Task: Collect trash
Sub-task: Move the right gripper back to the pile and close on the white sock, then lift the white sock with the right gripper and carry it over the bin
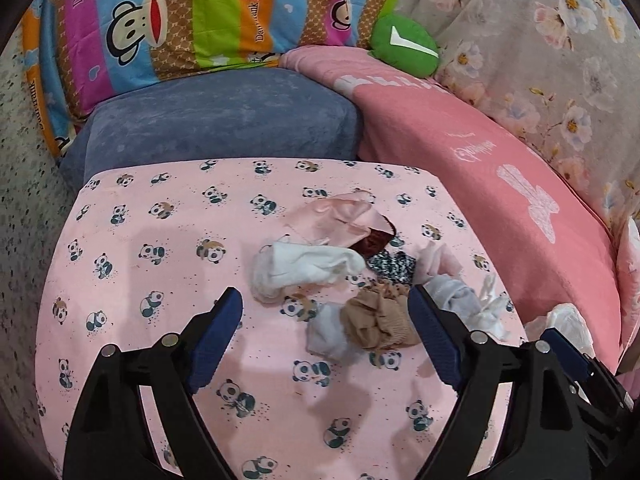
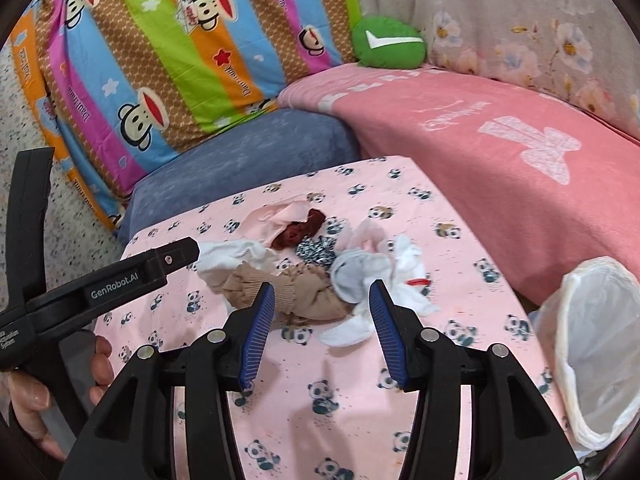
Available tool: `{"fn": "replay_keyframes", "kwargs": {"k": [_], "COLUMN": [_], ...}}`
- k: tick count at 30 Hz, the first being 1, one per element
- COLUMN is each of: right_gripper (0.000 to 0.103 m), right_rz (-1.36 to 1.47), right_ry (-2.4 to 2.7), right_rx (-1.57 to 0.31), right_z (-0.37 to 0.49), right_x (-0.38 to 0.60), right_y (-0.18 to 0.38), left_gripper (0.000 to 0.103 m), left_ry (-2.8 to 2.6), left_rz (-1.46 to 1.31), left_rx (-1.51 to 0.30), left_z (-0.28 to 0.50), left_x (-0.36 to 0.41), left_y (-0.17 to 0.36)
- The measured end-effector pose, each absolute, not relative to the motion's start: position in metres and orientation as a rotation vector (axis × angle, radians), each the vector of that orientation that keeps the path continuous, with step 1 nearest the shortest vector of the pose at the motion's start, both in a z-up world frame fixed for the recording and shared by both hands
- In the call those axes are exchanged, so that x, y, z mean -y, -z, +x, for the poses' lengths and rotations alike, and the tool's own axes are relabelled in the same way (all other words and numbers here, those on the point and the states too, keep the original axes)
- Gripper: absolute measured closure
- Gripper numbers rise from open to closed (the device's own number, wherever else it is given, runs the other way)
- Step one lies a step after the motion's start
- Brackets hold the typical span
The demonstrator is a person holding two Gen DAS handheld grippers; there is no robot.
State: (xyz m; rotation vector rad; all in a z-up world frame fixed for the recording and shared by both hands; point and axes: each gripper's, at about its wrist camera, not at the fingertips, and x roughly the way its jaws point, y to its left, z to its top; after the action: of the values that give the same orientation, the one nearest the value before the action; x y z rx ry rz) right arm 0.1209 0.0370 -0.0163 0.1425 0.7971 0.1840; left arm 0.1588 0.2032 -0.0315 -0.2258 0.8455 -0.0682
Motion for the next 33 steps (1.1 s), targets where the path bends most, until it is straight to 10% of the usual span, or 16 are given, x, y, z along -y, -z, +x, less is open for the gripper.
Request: {"fn": "replay_keyframes", "kwargs": {"k": [11,24,33], "right_gripper": [0.052,0.067,0.095], "right_rz": [0.126,0.138,0.174], "right_ry": [-0.244,-0.361,-0.376], "right_rx": [-0.879,-1.0,-1.002], "right_z": [0.15,0.166,0.174], "right_x": [-0.075,-0.117,-0.12], "right_y": [0.05,0.104,0.112], "left_gripper": [0.024,0.093,0.096], "left_ry": [0.087,0.188,0.169], "left_rz": [-0.242,-0.279,-0.264], "left_rx": [-0.915,-0.982,-0.968], "left_z": [0.203,0.214,0.203], "left_x": [-0.226,-0.225,-0.225], "left_y": [0.063,0.083,0.078]}}
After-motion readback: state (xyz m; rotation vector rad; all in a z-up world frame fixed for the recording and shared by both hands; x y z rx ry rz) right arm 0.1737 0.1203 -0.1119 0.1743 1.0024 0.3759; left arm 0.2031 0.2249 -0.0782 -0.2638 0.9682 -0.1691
